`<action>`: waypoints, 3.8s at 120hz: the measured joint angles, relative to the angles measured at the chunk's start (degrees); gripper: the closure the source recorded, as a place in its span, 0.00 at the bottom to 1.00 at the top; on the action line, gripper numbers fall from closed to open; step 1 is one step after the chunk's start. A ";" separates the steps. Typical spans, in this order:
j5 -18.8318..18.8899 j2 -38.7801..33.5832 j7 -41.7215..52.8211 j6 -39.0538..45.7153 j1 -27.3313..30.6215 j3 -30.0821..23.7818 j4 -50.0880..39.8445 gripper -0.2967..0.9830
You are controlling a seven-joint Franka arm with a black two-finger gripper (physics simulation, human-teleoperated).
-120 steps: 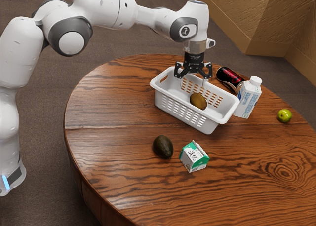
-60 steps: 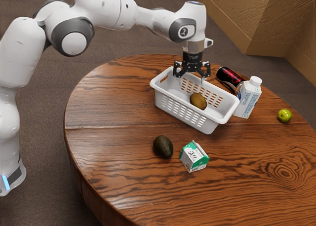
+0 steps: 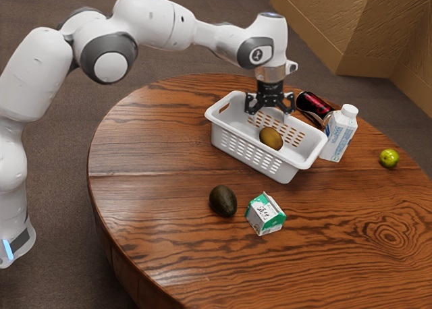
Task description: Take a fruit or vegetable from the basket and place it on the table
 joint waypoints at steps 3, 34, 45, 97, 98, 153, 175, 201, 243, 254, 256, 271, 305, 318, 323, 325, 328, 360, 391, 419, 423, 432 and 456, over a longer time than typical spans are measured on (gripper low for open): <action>-0.01 0.15 0.01 0.14 0.01 -0.10 0.07 0.23; -0.15 1.31 0.06 1.04 -0.16 -0.85 0.11 0.23; -0.38 1.38 0.07 1.24 -0.31 -0.91 0.07 0.23; -2.92 -0.37 0.12 1.60 -1.33 -0.60 -3.13 0.23; -2.95 -0.42 0.13 1.60 -1.36 -0.59 -3.21 0.23; -4.65 -2.20 0.22 1.97 -1.69 0.05 -6.40 0.23; -4.72 -1.74 0.45 2.18 -0.83 0.20 -6.29 0.23; -4.77 -0.70 0.76 3.57 -0.70 0.61 -5.80 0.23; -4.82 0.02 1.04 5.24 -0.71 0.91 -5.38 0.26; -4.92 0.33 1.54 5.67 -0.79 0.84 -5.35 0.25; -4.91 0.40 1.63 5.80 -0.81 0.83 -5.34 0.24; -4.85 0.56 2.24 6.62 -1.10 0.79 -5.30 0.23; -4.56 1.16 3.40 7.31 -1.38 0.70 -5.25 0.25; -4.24 1.27 3.24 7.37 -1.49 0.70 -5.24 0.31; -4.12 1.23 3.13 7.36 -1.57 0.74 -5.23 0.33; -4.08 1.19 3.00 7.38 -1.59 0.76 -5.23 0.34; -4.06 1.09 2.82 7.41 -1.62 0.80 -5.26 0.36; -4.58 0.92 1.98 7.87 -1.98 0.92 -5.33 0.40; -5.79 1.47 1.96 7.93 -1.85 0.90 -5.33 0.40; -6.80 1.66 1.96 7.85 -1.85 0.93 -5.40 0.46; -7.07 1.65 1.97 7.84 -1.83 0.95 -5.45 0.47; -7.46 1.60 1.97 7.80 -1.82 1.01 -5.53 0.48; -7.67 0.41 1.13 7.82 -2.88 2.03 -6.05 0.49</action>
